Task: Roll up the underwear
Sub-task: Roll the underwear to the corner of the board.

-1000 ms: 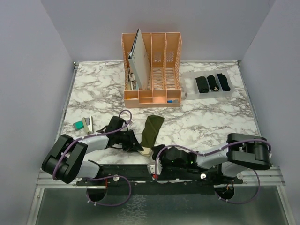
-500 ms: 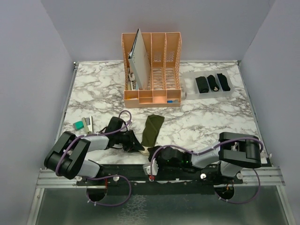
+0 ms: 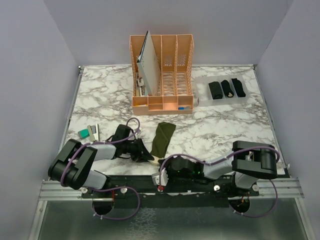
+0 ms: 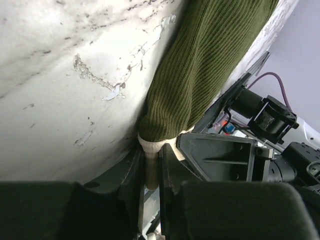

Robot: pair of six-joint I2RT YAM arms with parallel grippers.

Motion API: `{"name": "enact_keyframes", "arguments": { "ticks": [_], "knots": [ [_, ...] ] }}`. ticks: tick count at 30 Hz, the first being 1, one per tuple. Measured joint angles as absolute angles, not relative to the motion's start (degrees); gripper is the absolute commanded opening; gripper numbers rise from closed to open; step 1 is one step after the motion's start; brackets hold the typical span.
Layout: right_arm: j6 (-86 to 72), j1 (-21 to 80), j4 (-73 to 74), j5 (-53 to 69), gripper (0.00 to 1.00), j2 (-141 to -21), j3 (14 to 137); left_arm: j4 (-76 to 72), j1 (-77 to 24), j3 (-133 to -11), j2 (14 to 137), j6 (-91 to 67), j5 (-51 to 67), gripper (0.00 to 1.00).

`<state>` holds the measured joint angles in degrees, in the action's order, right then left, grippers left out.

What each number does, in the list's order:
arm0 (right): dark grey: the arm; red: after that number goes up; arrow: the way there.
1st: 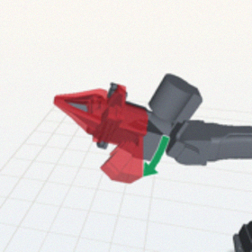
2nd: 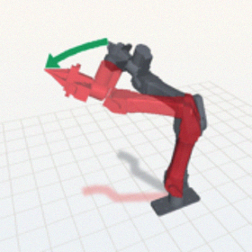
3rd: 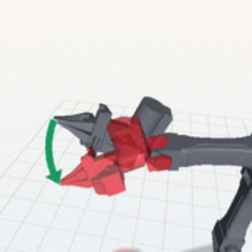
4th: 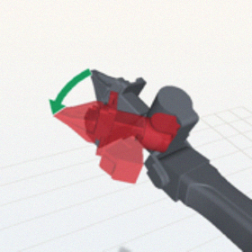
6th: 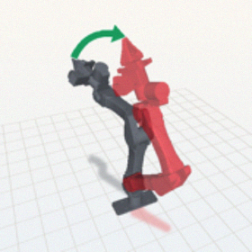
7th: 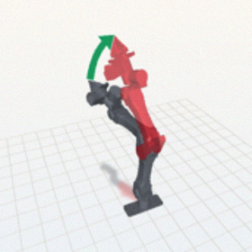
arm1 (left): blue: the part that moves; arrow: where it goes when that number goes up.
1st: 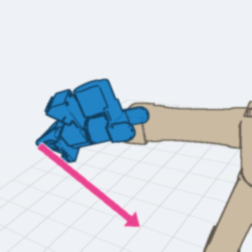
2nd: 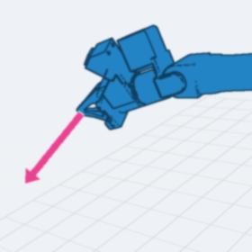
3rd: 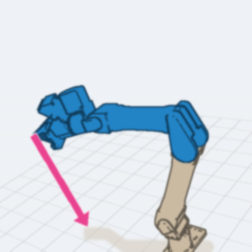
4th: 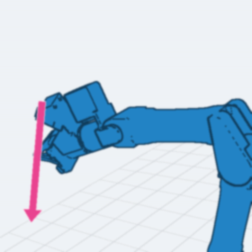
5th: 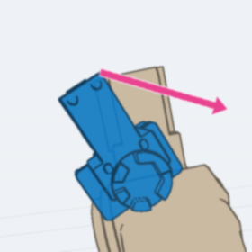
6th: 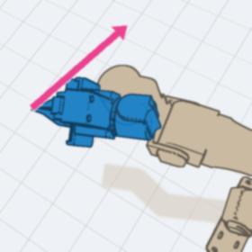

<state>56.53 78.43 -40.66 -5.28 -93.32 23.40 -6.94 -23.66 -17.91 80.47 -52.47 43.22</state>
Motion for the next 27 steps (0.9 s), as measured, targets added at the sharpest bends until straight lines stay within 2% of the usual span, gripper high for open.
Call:
{"name": "enact_keyframes", "arguments": {
  "ticks": [4,8,14,27],
  "knots": [
    [50.6,78.0,-41.8,-5.1,0.01,-93.2,23.4,-7.1,-23.5,-17.4,79.1,-52.8,43.4,0.66],
    [41.5,76.3,-45.4,-3.3,0.00,-91.6,21.6,-6.3,-23.3,-17.2,73.6,-52.9,42.5,0.85],
    [28.0,75.2,-54.1,-2.3,0.01,-91.2,16.8,-2.1,-23.0,-15.9,64.3,-53.4,36.6,0.92],
    [0.4,73.1,-76.3,-5.3,0.00,-95.5,7.0,2.2,-22.9,-13.3,52.6,-53.5,30.3,0.92]
  ]
}}
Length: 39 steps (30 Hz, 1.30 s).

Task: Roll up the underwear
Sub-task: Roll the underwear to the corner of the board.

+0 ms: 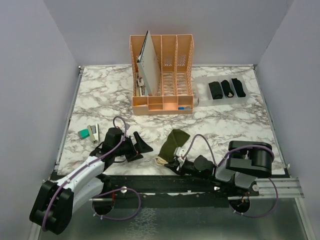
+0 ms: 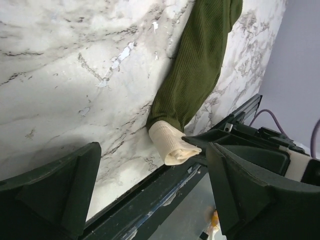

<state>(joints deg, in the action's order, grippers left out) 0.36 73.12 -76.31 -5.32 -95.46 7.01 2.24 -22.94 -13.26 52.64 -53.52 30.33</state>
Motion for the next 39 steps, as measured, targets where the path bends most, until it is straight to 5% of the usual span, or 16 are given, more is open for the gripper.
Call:
{"name": "enact_keyframes", "arguments": {
  "ticks": [15,23,39],
  "knots": [
    [-29.2,70.4,-87.1,-15.0,0.00,-99.4,1.0,-1.7,-27.9,-13.3,53.0,-52.0,29.7,0.91],
    [-42.3,69.6,-84.4,-19.0,0.00,-99.0,1.0,-6.7,-37.0,-14.1,59.2,-53.9,24.1,0.90],
    [-66.1,67.9,-69.5,-23.7,0.01,-91.9,1.1,-15.2,-40.1,-18.1,70.4,-49.1,22.0,0.78]
  ]
}}
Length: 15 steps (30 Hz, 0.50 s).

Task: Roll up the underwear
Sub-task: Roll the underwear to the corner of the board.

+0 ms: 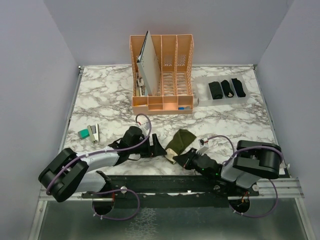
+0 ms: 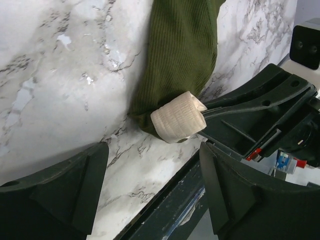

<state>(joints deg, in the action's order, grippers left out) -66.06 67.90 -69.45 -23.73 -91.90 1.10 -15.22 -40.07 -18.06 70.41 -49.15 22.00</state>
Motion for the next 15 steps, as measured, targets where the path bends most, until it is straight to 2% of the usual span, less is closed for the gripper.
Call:
{"name": "enact_keyframes", "arguments": {
  "ticks": [7,15],
  "knots": [
    [-70.1,66.8,-65.1,-23.6,0.01,-89.9,1.5,-18.5,-41.2,-20.7,76.7,-48.1,23.1,0.64],
    [-72.0,65.5,-64.6,-22.9,0.00,-90.1,1.5,-22.6,-41.7,-22.6,82.3,-48.5,24.2,0.58]
  ]
}}
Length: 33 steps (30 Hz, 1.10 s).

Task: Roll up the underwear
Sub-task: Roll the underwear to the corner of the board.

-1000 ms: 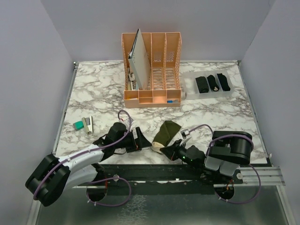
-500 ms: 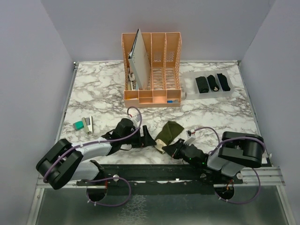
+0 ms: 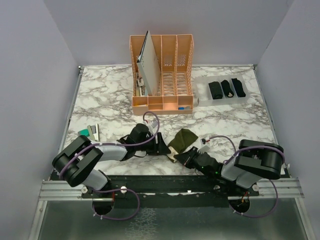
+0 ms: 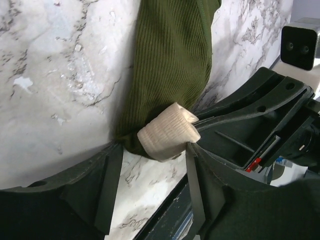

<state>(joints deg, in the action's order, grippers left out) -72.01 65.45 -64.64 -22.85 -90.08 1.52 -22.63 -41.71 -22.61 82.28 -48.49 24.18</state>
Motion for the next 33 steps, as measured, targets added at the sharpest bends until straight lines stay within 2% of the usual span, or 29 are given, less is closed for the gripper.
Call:
{"name": "enact_keyframes", "arguments": {
  "ticks": [5,9,11,15,20,24,29,33],
  "knots": [
    [-72.3,65.1,-64.8,-22.4,0.00,-90.3,1.5,-24.9,-42.5,-24.0,86.0,-50.0,23.8,0.38],
    [-72.4,64.8,-64.9,-22.0,0.03,-90.5,1.6,-26.6,-43.2,-24.0,87.9,-52.5,21.7,0.27],
    [-72.0,64.7,-64.9,-22.0,0.10,-90.4,1.5,-27.4,-44.1,-24.1,88.7,-53.8,20.0,0.20],
    [-69.7,64.4,-64.3,-22.0,0.33,-89.1,1.5,-28.2,-45.3,-25.1,89.8,-55.2,17.6,0.00],
    [-62.5,64.4,-59.1,-21.3,0.49,-83.1,1.7,-27.2,-46.3,-26.2,89.9,-55.1,15.9,0.00],
    [-54.0,64.4,-47.2,-21.2,0.59,-74.1,3.9,-24.6,-46.4,-27.5,89.7,-54.3,15.3,0.00],
    [-41.9,64.4,-33.9,-21.7,0.60,-59.0,5.0,-18.0,-46.3,-27.7,85.4,-53.8,11.1,0.00],
    [-29.2,64.3,-29.8,-19.5,0.60,-51.4,5.6,-9.1,-44.3,-26.4,78.6,-54.0,5.8,0.00]
  ]
}}
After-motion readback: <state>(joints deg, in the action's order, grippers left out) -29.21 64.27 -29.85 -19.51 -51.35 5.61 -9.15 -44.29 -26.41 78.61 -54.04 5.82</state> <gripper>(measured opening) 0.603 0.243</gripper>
